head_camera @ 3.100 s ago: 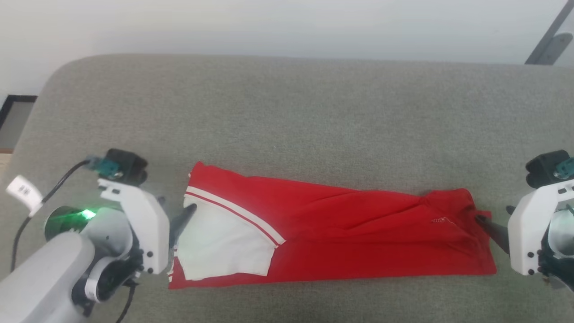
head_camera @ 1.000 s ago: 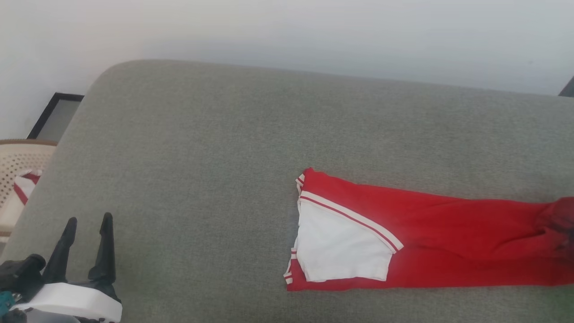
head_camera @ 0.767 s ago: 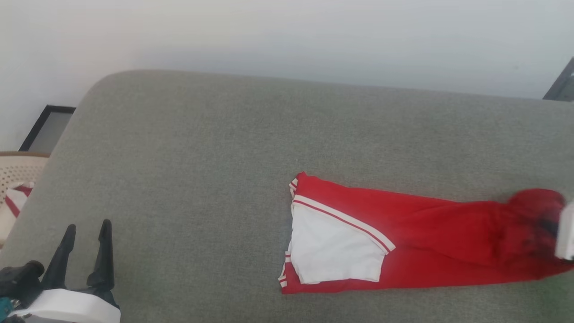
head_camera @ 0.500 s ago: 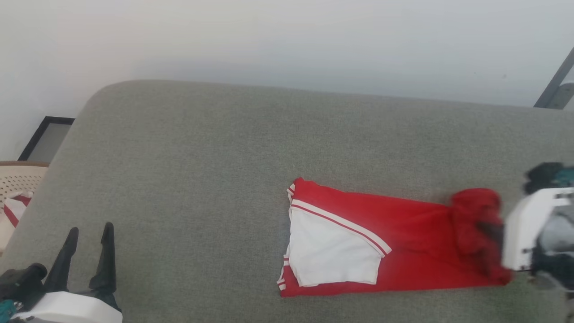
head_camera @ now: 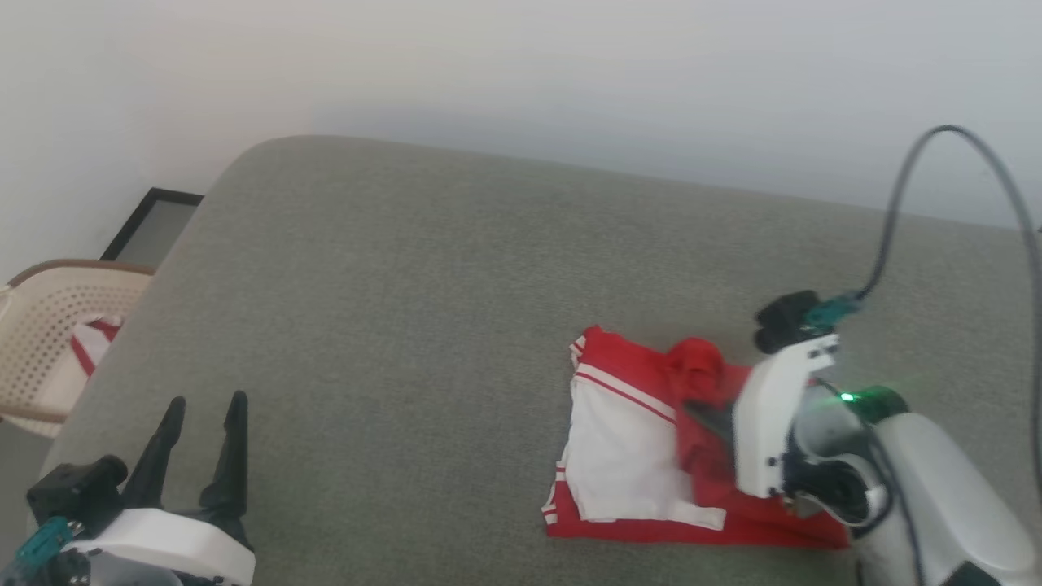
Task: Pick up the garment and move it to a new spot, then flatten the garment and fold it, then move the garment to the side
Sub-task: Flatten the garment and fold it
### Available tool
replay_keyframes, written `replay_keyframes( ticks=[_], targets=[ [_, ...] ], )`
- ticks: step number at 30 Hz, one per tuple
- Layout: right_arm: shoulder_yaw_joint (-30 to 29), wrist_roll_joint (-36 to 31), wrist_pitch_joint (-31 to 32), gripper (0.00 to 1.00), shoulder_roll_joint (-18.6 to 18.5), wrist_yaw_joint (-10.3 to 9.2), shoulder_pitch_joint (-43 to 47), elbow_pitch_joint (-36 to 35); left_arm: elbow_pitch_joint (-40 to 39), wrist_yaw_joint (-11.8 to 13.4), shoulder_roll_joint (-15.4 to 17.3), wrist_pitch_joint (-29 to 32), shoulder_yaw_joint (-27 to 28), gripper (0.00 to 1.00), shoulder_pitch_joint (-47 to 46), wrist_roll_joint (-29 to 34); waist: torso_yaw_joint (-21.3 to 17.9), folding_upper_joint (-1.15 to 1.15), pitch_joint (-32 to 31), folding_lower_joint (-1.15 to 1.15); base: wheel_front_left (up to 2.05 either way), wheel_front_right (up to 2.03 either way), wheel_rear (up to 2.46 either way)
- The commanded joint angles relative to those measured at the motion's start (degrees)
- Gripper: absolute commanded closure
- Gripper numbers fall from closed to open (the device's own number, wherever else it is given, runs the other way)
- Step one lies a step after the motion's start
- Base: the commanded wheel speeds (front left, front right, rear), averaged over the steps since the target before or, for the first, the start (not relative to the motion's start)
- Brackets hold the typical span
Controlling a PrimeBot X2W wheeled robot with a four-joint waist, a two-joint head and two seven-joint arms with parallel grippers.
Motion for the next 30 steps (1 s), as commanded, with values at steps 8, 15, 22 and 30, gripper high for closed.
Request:
replay_keyframes(
  ticks=[8,15,22,30],
  targets=[
    [5.09,-3.16,-4.58,1.0,5.44,-0.05,-5.23,7.86,1.37,-1.01,-0.92,0.04,-1.4,0.0,-3.22,0.19,2.83,0.0,0.96,0.0,0.0,0.0,0.0],
    [8.35,-4.8,-9.95,1.0,8.3,-0.04,-9.42,17.52,2.51,-1.55,-1.56,-0.37,-1.85,0.0,-4.79,-0.09,3.6,0.0,1.66,0.0,0.0,0.0,0.0],
    [11.79,-3.33,-12.36,0.0,8.67,-0.04,-12.16,21.37,3.29,-1.9,-1.45,-0.61,-1.22,0.0,-4.34,-0.26,2.68,0.0,1.35,0.0,0.0,0.0,0.0],
    [14.95,0.45,-14.71,0.0,4.35,-0.04,-12.43,14.9,2.68,-1.47,-0.63,-0.75,0.56,0.0,-2.46,-0.6,-0.52,0.0,0.75,0.0,0.0,0.0,0.0]
  ],
)
